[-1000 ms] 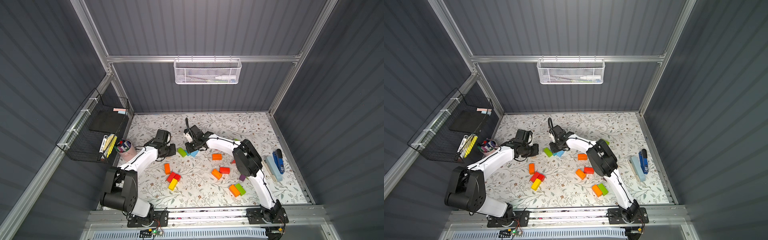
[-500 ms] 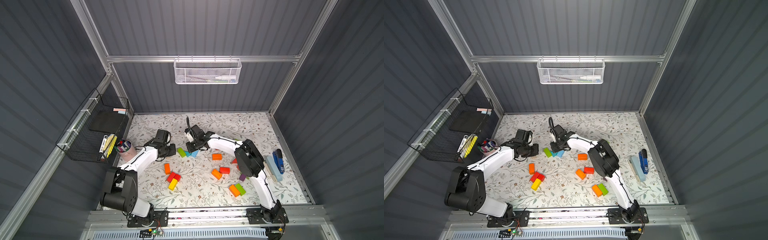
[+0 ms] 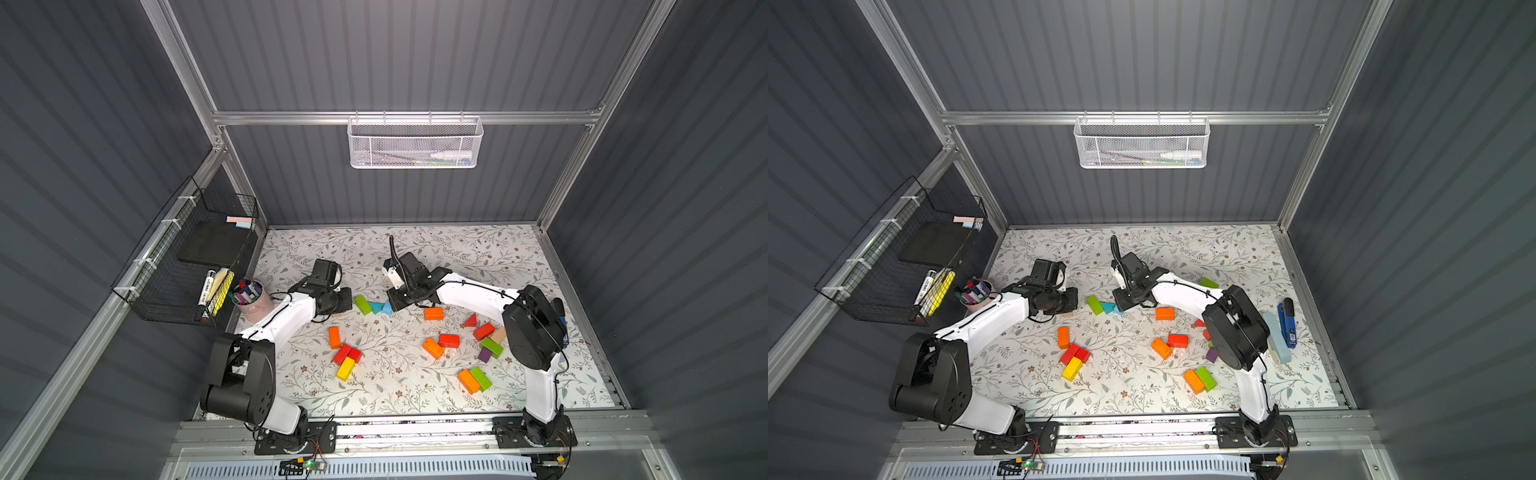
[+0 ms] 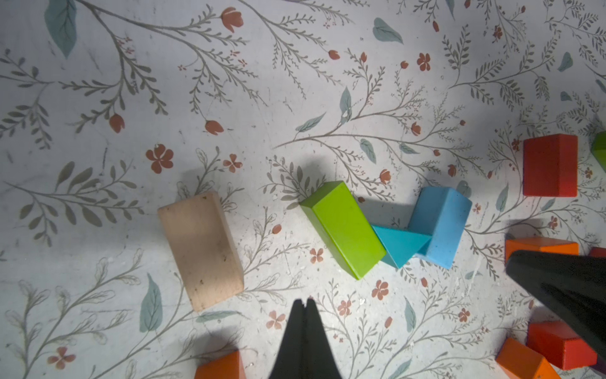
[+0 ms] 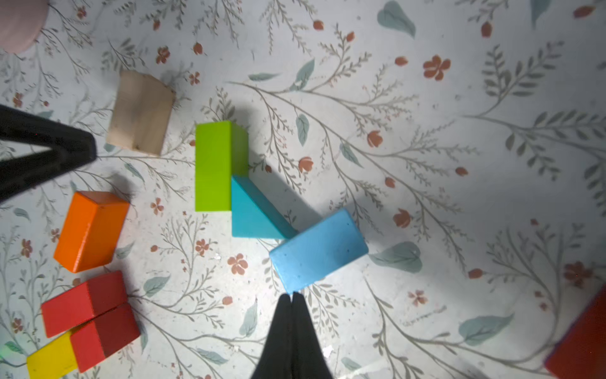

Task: Assemble a heart with building blocks
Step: Adjust the building block at the center of the board.

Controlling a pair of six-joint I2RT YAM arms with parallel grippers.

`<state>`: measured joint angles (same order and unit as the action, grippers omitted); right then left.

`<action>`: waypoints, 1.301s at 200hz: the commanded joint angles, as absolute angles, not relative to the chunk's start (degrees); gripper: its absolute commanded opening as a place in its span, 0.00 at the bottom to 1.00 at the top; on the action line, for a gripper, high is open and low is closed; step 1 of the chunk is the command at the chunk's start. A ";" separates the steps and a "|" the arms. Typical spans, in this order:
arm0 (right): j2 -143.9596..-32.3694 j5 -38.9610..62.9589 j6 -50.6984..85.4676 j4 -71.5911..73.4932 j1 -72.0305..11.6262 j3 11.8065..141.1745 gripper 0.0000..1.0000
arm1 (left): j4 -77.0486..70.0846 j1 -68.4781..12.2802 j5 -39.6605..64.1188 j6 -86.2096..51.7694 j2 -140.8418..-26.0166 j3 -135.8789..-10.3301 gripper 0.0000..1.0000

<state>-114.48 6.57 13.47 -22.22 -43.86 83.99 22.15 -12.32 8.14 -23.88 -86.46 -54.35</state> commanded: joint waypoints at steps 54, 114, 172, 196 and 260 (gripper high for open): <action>-115.71 7.70 14.28 -20.13 -43.68 80.59 0.00 | 19.60 -12.57 10.37 -25.35 -88.39 -52.20 0.03; -118.73 9.05 15.34 -18.96 -43.77 82.33 0.00 | 19.71 -12.57 10.27 -24.97 -88.32 -52.52 0.04; -119.79 9.76 15.78 -18.79 -43.77 83.85 0.00 | 19.69 -12.57 10.17 -24.79 -88.45 -52.74 0.03; -120.11 10.02 15.92 -18.75 -43.78 84.24 0.00 | 19.87 -12.57 9.95 -24.79 -88.33 -52.68 0.03; -120.11 9.34 16.18 -18.76 -43.77 84.29 0.00 | 19.87 -12.57 9.95 -24.79 -88.15 -52.79 0.04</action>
